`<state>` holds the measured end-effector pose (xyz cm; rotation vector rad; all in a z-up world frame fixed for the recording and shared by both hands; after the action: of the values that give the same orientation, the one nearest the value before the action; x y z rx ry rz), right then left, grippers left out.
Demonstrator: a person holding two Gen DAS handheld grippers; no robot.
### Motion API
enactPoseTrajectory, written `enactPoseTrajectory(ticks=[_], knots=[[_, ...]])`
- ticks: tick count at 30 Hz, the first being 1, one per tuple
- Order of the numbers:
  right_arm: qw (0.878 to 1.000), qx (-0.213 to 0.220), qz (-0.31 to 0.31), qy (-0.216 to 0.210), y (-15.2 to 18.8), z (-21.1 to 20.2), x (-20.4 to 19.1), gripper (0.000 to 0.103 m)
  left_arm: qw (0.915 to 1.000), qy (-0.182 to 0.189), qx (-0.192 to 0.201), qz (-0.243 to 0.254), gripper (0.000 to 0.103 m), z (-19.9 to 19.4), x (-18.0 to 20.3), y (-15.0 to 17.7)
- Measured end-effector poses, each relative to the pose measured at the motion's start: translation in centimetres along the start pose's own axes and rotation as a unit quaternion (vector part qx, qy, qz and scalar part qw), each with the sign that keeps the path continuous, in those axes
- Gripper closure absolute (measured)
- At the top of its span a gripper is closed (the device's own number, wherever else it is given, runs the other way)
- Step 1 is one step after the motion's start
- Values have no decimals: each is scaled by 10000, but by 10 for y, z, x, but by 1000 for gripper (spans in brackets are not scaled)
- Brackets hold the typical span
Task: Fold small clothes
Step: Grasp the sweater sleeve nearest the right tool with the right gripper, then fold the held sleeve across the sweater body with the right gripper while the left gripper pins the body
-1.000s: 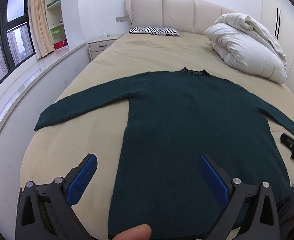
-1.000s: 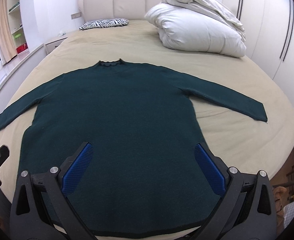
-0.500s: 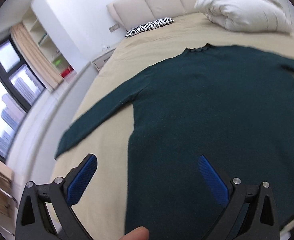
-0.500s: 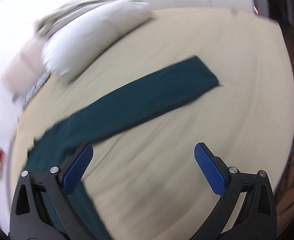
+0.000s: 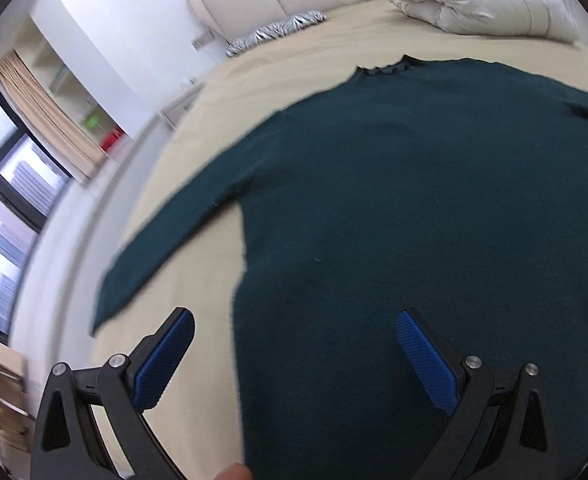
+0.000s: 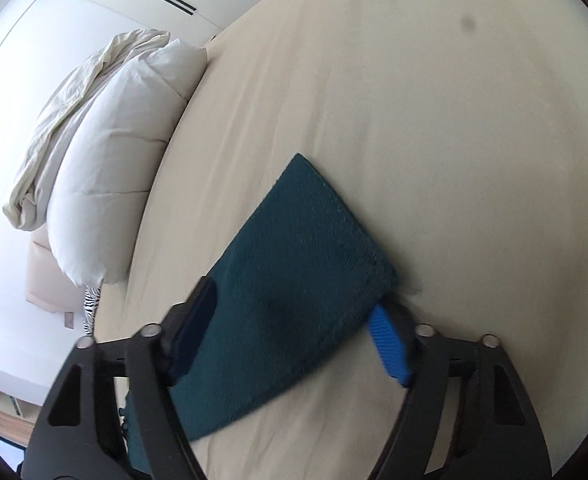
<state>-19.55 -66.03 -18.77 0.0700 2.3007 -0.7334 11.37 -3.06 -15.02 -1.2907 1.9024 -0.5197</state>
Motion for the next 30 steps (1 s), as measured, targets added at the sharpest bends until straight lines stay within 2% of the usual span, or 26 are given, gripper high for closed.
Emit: enactPoseTrajectory(ticks=[1, 2, 5, 9, 12, 15, 19, 20, 22, 23, 24, 25, 26, 27, 28, 29, 30], knots=[[10000, -51, -69, -3, 1, 3, -7, 57, 9999, 30, -84, -54, 0, 2, -1, 3], [9999, -52, -150, 27, 0, 3, -9, 67, 9999, -4, -122, -68, 0, 4, -3, 5], [9986, 92, -506, 92, -2, -2, -21, 84, 9996, -145, -175, -155, 0, 8, -8, 7], [9904, 271, -1343, -156, 16, -27, -63, 93, 9978, -100, -498, -426, 0, 19, -15, 9], [9757, 252, -2064, -693, 46, -40, -127, 93, 9915, 433, -657, -1034, 4, 26, -20, 12], [9516, 101, -2750, -1371, 96, -53, -200, 94, 9751, 1015, -811, -1795, 6, 35, -24, 15], [9154, -496, -3335, -2200, 194, -64, -276, 94, 9456, 1713, -703, -2675, 4, 40, -30, 9], [9081, -671, -3420, -2320, 221, -65, -287, 94, 9247, 2072, -683, -3121, 1, 43, -33, 6], [8968, -973, -3560, -2440, 268, -62, -300, 94, 8919, 2410, -689, -3764, 0, 47, -37, 1], [8924, -1096, -3620, -2462, 288, -59, -304, 94, 8803, 2515, -640, -3971, 0, 49, -40, -2], [8880, -1229, -3679, -2469, 309, -57, -307, 94, 8724, 2563, -532, -4128, 0, 52, -44, -6], [8839, -1364, -3741, -2454, 328, -54, -307, 91, 8680, 2579, -425, -4221, 0, 52, -46, -10], [8803, -1456, -3804, -2432, 344, -51, -305, 90, 8588, 2570, -91, -4430, 0, 55, -53, -18], [8773, -1513, -3871, -2400, 358, -51, -302, 84, 8529, 2550, 94, -4555, 0, 55, -58, -24], [8731, -1623, -3908, -2421, 368, -50, -299, 78, 8525, 2529, 124, -4573, 0, 57, -58, -29], [8713, -1734, -3877, -2458, 374, -50, -294, 63, 8551, 2518, 84, -4532, 0, 59, -56, -32], [8733, -1771, -3809, -2468, 377, -52, -289, 49, 8615, 2552, -75, -4389, 0, 63, -49, -40]])
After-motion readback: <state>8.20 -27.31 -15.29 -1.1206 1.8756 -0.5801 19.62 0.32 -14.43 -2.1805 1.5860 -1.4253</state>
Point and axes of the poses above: each gripper's, at about its wrist camera, not at the fingertips, and z roughly the way its jaws point, x to its right, y to its underside, the point moved 7 cm from there along z, roughly the way its jaws point, and after that the axes turned 15 degrees about x, right-handed, at the moved point
